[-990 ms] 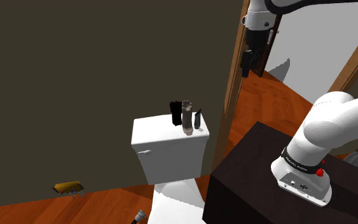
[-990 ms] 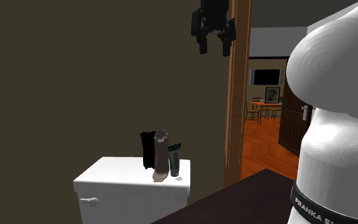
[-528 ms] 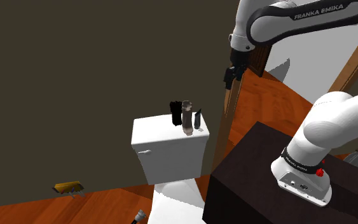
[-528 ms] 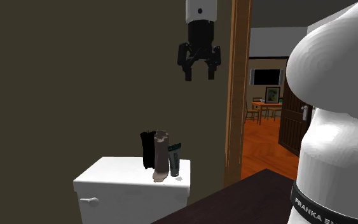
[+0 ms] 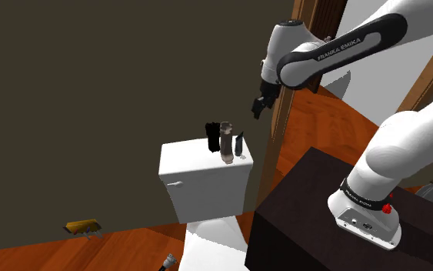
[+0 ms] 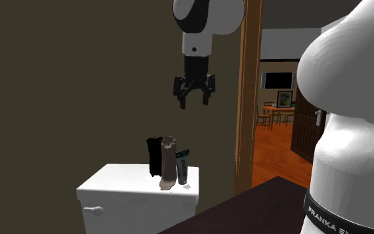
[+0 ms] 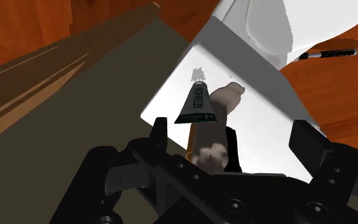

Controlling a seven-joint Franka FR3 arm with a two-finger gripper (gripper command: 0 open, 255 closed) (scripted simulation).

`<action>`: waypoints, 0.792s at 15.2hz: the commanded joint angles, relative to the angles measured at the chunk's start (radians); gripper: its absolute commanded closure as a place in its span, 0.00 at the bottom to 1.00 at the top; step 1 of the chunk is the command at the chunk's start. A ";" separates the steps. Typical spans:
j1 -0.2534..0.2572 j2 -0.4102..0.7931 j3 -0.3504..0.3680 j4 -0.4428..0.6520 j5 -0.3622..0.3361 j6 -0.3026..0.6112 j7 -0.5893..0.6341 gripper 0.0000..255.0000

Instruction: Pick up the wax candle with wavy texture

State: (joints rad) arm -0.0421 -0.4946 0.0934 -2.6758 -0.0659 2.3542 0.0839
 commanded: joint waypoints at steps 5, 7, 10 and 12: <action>-0.067 0.248 0.059 0.034 -0.111 0.309 0.120 0.00; -0.105 0.336 0.086 0.065 -0.189 0.393 0.191 0.00; -0.161 0.471 0.115 0.133 -0.378 0.494 0.354 0.00; -0.174 0.561 0.106 0.195 -0.546 0.539 0.498 0.00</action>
State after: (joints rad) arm -0.2069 0.0198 0.2028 -2.5110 -0.5204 2.8658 0.5067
